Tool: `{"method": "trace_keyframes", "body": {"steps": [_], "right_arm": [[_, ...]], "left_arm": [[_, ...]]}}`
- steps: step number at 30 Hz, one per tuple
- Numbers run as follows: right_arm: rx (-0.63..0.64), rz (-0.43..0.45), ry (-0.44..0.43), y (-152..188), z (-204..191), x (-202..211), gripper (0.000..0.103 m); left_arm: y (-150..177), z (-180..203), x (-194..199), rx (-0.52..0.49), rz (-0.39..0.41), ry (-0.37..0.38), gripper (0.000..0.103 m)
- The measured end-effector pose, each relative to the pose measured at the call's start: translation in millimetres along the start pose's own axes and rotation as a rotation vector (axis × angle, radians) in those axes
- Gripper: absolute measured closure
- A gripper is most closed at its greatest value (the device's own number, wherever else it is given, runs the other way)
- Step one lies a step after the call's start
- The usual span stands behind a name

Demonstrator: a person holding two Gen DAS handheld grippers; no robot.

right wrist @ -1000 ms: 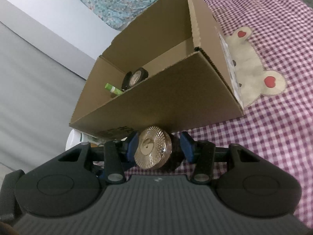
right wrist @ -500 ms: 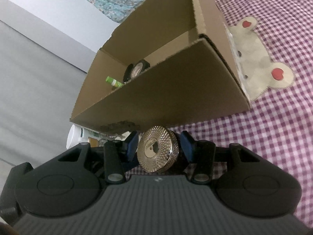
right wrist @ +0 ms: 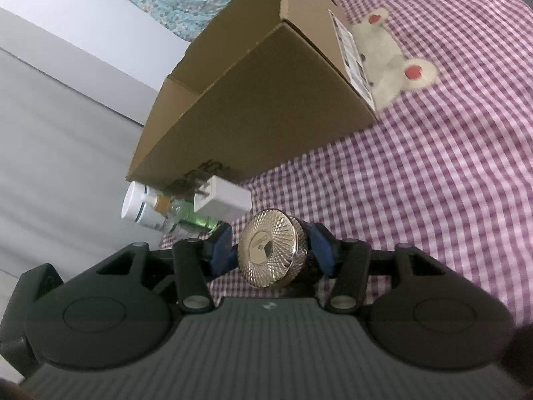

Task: Organize rigid objects
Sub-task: 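Lift the gold compact and adjust the right gripper's hold on it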

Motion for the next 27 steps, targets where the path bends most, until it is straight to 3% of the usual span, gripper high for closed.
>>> {"method": "trace_keyframes", "body": {"steps": [8,14,27], "right_arm": [[-0.071,0.005,-0.013,14,14,6,0.050],[-0.080,0.010,-0.007,12,19,6,0.051],[-0.093,0.019,0.011,11,21,5,0.051]], "left_arm": [[4,6,-14,-0.079,-0.019,-0.039,0.038],[3,0,-25,-0.031,-0.041,-0.033,0.046],[4,6,-18,-0.032,-0.058,-0.023,0.046]]}}
Point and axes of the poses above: each gripper's, at about its wrist camera, not at the fingertips, and x roughly against the way its jaws point, z to its right, y to its underside, the point moved 7 cm from there along -x, roughly the way its jaws point, and after that the axes turned 8 degrees about z, right-handed, at the moved point
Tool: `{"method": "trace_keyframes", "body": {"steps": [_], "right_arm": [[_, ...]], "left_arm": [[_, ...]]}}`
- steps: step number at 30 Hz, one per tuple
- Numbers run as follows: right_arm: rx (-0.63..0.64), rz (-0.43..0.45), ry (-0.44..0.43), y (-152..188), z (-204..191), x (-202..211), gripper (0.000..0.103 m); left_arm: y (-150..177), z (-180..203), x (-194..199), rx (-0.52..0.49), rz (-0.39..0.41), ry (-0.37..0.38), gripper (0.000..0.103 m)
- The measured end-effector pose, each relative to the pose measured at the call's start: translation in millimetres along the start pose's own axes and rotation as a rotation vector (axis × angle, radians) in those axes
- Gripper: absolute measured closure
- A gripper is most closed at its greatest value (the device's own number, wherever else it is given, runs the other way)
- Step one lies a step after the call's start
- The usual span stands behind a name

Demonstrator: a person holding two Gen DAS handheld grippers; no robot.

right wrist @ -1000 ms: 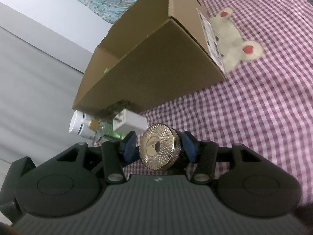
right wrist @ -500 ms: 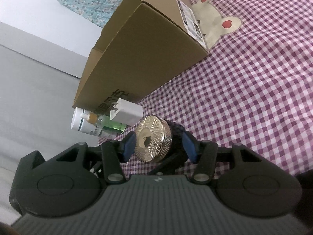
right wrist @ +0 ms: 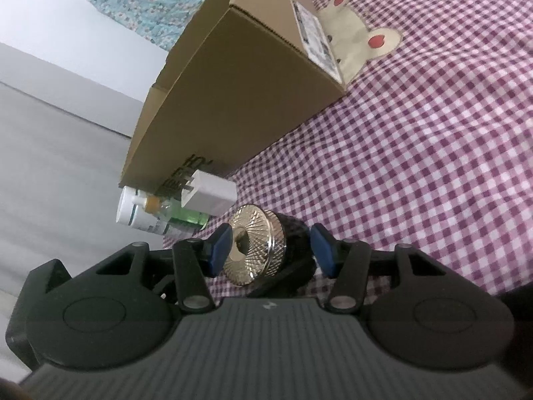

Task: Organize rigid objects
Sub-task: 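Lift the gold compact and adjust the right gripper's hold on it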

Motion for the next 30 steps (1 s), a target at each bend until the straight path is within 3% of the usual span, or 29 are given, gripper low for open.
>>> {"method": "trace_keyframes", "body": {"steps": [30], "right_arm": [[0.033,0.023,0.004,-8,3,-6,0.049]], "left_arm": [[-16,1,-21,-0.002,-0.001,-0.012,0.046]]}}
Point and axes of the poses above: each gripper's, at about its wrist camera, not at the fingertips, and x roughly against the way its jaws point, z to its right, y to its underside, the point moved 7 cm from there along -x, roughly the way its jaws point, and after that the axes turned 8 degrees about z, right-handed, at the moved point
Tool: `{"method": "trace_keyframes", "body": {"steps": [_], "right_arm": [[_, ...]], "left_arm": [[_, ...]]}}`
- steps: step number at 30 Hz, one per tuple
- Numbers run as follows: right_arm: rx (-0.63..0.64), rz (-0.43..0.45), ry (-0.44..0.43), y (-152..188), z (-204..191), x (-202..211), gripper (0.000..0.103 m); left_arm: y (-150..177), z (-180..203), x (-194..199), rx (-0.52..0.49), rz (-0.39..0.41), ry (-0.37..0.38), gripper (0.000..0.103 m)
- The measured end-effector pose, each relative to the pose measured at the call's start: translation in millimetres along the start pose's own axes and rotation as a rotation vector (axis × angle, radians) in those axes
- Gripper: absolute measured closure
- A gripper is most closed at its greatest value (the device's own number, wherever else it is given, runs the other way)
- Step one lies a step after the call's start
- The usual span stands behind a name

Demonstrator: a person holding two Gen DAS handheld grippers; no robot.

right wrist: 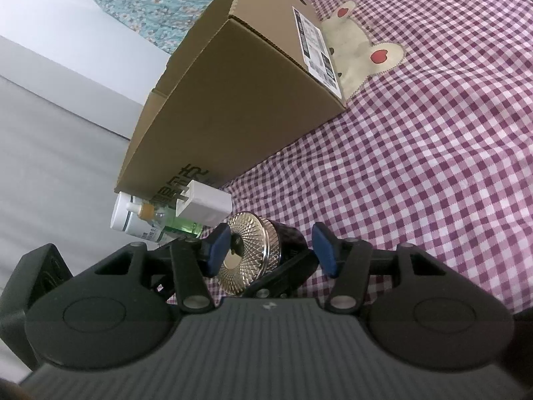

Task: Organize rigid objects
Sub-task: 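Lift the gold compact and adjust the right gripper's hold on it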

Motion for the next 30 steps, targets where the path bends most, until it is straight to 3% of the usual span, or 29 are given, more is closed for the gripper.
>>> {"method": "trace_keyframes", "body": {"steps": [30], "right_arm": [[-0.015,-0.005,-0.002,2.3,2.1,5.6,0.051]], "left_arm": [[0.9,9.3,3.5,0.006,-0.018,-0.004,0.044]]}}
Point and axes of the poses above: each gripper's, at about its wrist camera, not at the fingertips, and x roughly against the way its jaws point, z to its right, y to its underside, the point moved 7 cm from there along -x, roughly the way its jaws point, and after that the axes turned 8 degrees about z, right-handed, at the moved point
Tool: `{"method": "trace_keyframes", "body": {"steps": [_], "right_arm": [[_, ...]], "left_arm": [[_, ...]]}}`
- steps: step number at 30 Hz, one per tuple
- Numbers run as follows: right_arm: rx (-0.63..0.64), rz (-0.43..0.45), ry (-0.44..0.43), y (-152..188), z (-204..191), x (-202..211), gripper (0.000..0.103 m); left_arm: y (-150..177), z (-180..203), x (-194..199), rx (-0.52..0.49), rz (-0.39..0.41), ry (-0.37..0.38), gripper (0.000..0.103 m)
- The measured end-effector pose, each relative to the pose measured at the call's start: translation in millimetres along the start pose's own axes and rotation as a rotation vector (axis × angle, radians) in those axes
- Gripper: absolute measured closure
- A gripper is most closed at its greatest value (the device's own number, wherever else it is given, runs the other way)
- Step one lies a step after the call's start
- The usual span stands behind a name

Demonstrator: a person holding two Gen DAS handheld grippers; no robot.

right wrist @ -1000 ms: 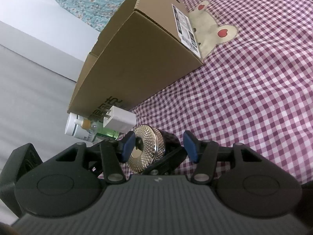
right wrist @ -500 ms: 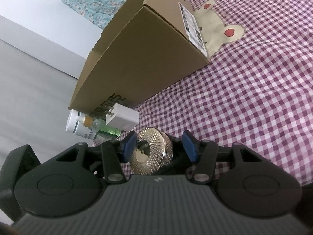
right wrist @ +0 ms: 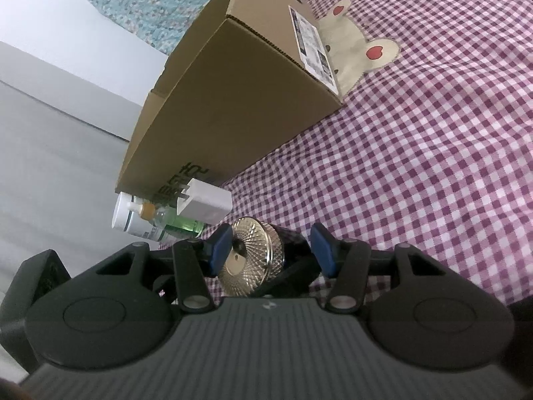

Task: Organize rigid objects
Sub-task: 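Lift the gold compact and adjust the right gripper's hold on it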

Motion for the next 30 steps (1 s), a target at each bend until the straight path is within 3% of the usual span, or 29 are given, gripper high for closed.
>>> {"method": "trace_keyframes", "body": {"steps": [30], "right_arm": [[0.044,0.018,-0.008,2,-17,9,0.050]], "left_arm": [[-6,5,16,0.002,0.028,-0.028,0.045]]}}
Point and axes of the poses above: each gripper's, at about its wrist camera, not at the fingertips, and x roughly against the way its jaws point, z to its right, y to its underside, the point moved 7 cm from there along -x, roughly the way its jaws point, and after that the axes turned 8 degrees about z, right-handed, at the moved point
